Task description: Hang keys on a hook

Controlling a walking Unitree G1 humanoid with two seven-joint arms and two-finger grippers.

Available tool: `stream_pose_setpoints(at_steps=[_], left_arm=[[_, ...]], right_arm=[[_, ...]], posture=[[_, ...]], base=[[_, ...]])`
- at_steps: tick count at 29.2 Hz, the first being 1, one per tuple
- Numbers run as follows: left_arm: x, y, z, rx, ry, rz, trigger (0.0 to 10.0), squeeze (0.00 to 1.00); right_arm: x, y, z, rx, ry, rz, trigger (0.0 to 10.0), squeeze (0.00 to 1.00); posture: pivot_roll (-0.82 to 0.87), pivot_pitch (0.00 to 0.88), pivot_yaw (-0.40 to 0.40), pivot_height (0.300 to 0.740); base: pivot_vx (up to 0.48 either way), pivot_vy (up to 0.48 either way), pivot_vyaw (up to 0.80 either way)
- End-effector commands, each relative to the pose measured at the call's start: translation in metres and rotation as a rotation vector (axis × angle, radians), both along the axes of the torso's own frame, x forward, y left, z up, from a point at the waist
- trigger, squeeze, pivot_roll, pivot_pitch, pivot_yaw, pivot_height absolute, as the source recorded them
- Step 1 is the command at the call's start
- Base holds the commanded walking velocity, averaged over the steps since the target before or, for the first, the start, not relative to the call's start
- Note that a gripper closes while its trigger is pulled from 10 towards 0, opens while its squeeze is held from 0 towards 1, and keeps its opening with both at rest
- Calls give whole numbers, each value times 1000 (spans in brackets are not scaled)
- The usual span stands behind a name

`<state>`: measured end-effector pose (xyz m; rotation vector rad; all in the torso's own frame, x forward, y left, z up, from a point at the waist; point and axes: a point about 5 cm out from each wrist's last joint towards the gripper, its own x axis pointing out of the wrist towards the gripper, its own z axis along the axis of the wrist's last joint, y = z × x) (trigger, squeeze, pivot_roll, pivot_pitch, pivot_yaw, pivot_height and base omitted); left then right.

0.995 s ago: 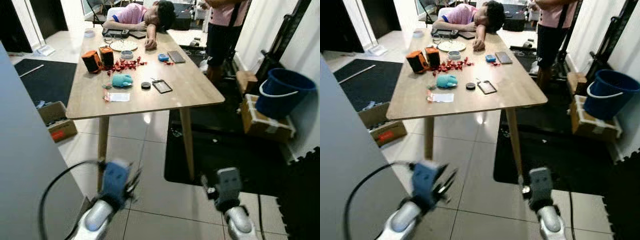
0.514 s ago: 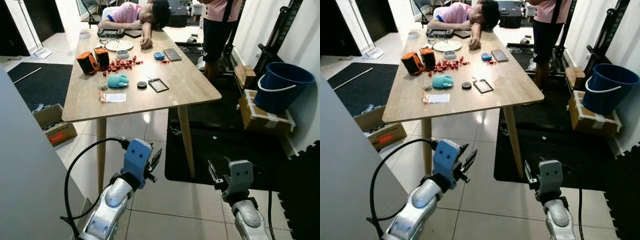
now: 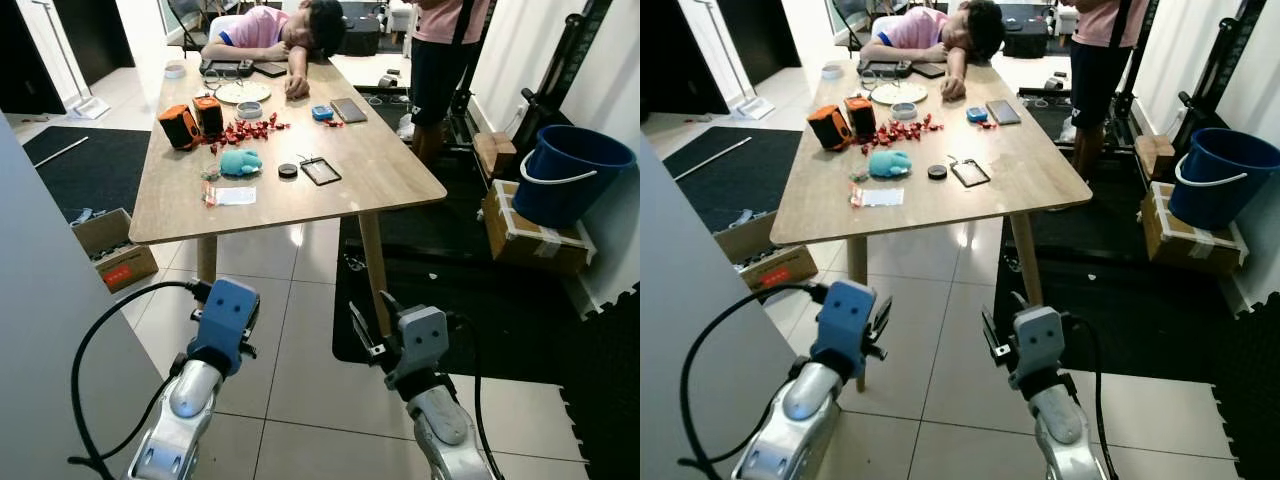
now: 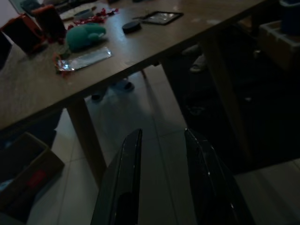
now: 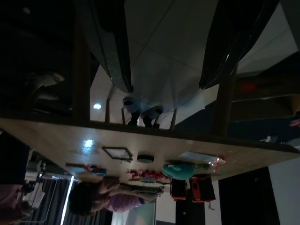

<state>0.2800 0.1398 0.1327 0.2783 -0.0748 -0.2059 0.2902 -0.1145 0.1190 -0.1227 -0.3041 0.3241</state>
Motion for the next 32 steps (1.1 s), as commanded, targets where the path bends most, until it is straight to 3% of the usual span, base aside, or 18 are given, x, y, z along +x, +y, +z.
stream_pose_setpoints(at_steps=[1,7,8,11,15,24,32], left_arm=[[-5,3,-1,19,14,-10,10000,0],[-8,-7,2,-14,15,-60,10000,0],[-7,-13,5,-28,8,-75,10000,0],[-1,-24,14,-53,-16,-105,10000,0],[5,-34,25,-65,-42,-141,10000,0],[10,-34,36,-44,-106,-132,10000,0],[12,-33,40,-50,-123,-102,10000,0]], right_arm=[[0,0,-1,-17,15,10,10000,0],[3,0,-9,13,85,-9,10000,0],[5,-4,-11,73,122,-47,10000,0],[7,-8,-9,115,136,-89,10000,0],[8,-9,-4,99,108,-84,10000,0],[6,-2,7,84,57,-47,10000,0],[7,7,13,67,33,-14,10000,0]], posture=[[67,115,11,740],[76,110,1,740],[76,110,1,740],[66,101,16,740],[52,94,25,740],[51,94,23,740],[64,100,16,740]], base=[[0,0,0],[0,0,0],[0,0,0],[0,0,0],[0,0,0],[0,0,0],[448,0,0]])
